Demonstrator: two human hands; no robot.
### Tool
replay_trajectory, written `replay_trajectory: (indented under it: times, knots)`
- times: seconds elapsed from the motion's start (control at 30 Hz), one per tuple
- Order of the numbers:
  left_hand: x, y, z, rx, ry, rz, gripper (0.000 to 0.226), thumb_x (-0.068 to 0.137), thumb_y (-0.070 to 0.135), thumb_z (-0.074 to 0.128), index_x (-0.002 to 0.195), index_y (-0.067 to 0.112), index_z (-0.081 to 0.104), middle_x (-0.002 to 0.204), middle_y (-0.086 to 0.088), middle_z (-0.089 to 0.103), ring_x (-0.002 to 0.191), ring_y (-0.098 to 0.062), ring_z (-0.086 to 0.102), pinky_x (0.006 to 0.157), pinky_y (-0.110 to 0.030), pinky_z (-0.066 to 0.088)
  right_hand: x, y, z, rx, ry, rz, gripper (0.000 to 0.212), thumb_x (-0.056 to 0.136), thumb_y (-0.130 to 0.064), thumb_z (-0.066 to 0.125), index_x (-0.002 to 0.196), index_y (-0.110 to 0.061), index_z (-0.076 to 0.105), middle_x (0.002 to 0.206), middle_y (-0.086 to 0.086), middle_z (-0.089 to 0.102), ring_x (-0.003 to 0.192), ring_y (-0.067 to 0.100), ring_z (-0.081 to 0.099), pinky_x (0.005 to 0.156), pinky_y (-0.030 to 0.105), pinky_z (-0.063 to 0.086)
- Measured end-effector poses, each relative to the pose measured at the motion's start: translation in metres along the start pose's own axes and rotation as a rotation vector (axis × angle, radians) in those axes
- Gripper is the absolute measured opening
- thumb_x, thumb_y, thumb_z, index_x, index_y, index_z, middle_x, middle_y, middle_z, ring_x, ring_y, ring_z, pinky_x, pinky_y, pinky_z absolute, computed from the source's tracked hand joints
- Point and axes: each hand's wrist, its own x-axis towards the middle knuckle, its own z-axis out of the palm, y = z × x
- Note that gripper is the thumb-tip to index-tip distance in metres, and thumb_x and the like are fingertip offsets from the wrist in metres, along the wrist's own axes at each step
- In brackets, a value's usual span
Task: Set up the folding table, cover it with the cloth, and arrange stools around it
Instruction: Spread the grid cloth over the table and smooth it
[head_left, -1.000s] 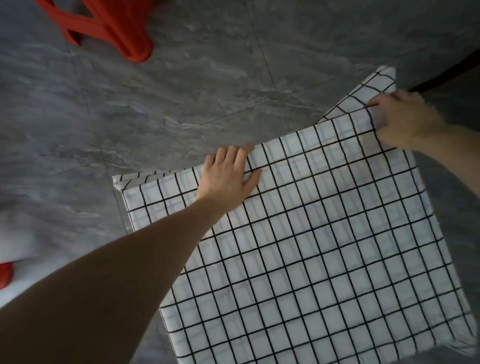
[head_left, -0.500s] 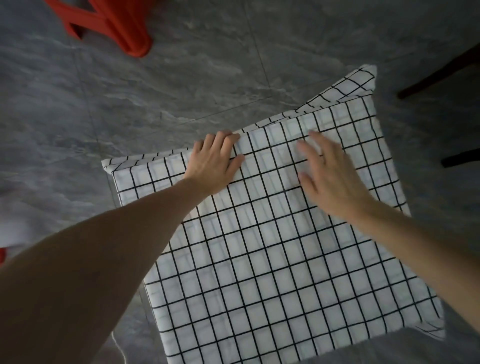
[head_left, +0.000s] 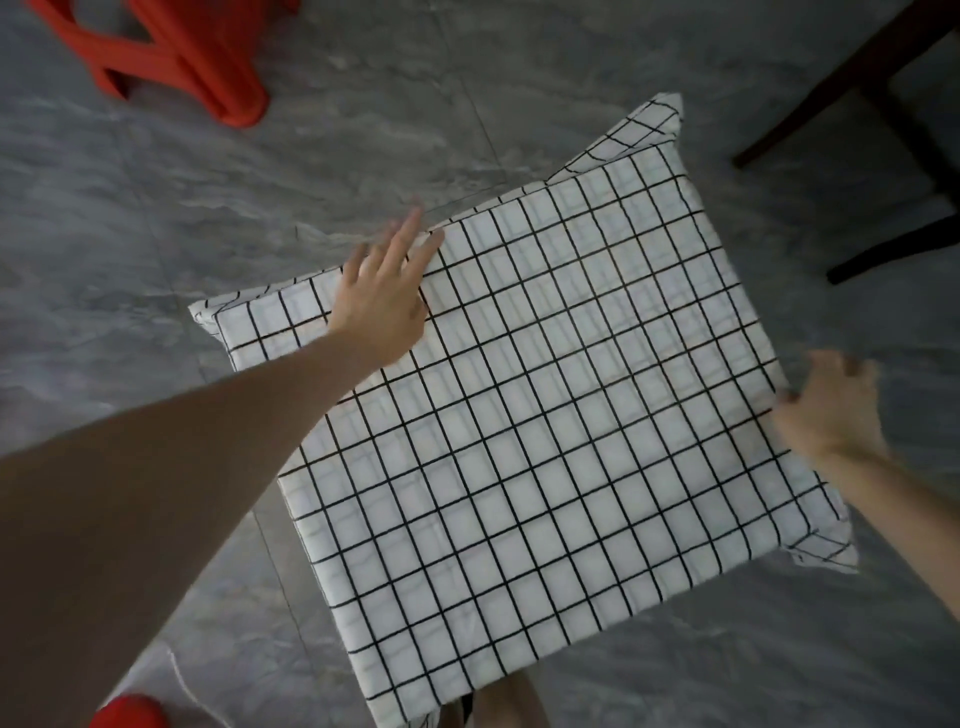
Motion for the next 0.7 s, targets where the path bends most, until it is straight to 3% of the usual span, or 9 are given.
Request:
replay_trajectory:
  times: [0.13, 0.3, 0.5, 0.7]
  knots:
    - [-0.089, 0.011, 0.018, -0.109, -0.016, 0.07, 0.061, 0.09, 0.012, 0.049, 0.145, 0.025, 0.028, 0.162, 0.001, 0.011, 0.147, -0.021, 0.018, 0.119, -0.048, 0.015, -0.061, -0.048, 0.019, 0.033, 0.036, -0.41, 0.055, 0.083, -0.008, 0.059, 0.135, -0.007, 0.04, 0.139, 0.018, 0.031, 0.123, 0.037, 0.04, 0.094, 0.05, 0.049]
    - [-0.176, 0.016, 0.047, -0.09, -0.071, 0.102, 0.049, 0.085, 0.021, 0.062, 0.13, 0.026, 0.045, 0.133, 0.0, 0.04, 0.119, -0.026, 0.044, 0.103, -0.049, 0.03, -0.153, -0.127, 0.064, 0.029, -0.053, -0.692, 0.055, 0.082, -0.017, 0.065, 0.132, -0.015, 0.045, 0.141, 0.013, 0.037, 0.126, 0.027, 0.044, 0.099, 0.044, 0.048]
    - [-0.209, 0.018, 0.068, -0.036, -0.089, 0.101, 0.048, 0.092, 0.033, 0.042, 0.14, 0.034, 0.038, 0.142, 0.005, 0.037, 0.125, -0.024, 0.035, 0.102, -0.05, 0.034, -0.221, -0.168, 0.101, 0.067, -0.211, -0.857, 0.055, 0.087, -0.022, 0.064, 0.136, -0.019, 0.039, 0.147, 0.01, 0.023, 0.122, 0.022, 0.044, 0.088, 0.034, 0.053]
    - [-0.209, 0.024, 0.071, -0.006, -0.129, 0.036, 0.051, 0.09, 0.037, 0.03, 0.14, 0.034, 0.039, 0.144, 0.004, 0.037, 0.127, -0.026, 0.033, 0.104, -0.053, 0.033, -0.186, -0.104, 0.095, -0.096, -0.205, -0.854, 0.058, 0.083, -0.025, 0.067, 0.135, -0.026, 0.04, 0.144, 0.006, 0.028, 0.123, 0.021, 0.044, 0.093, 0.039, 0.051]
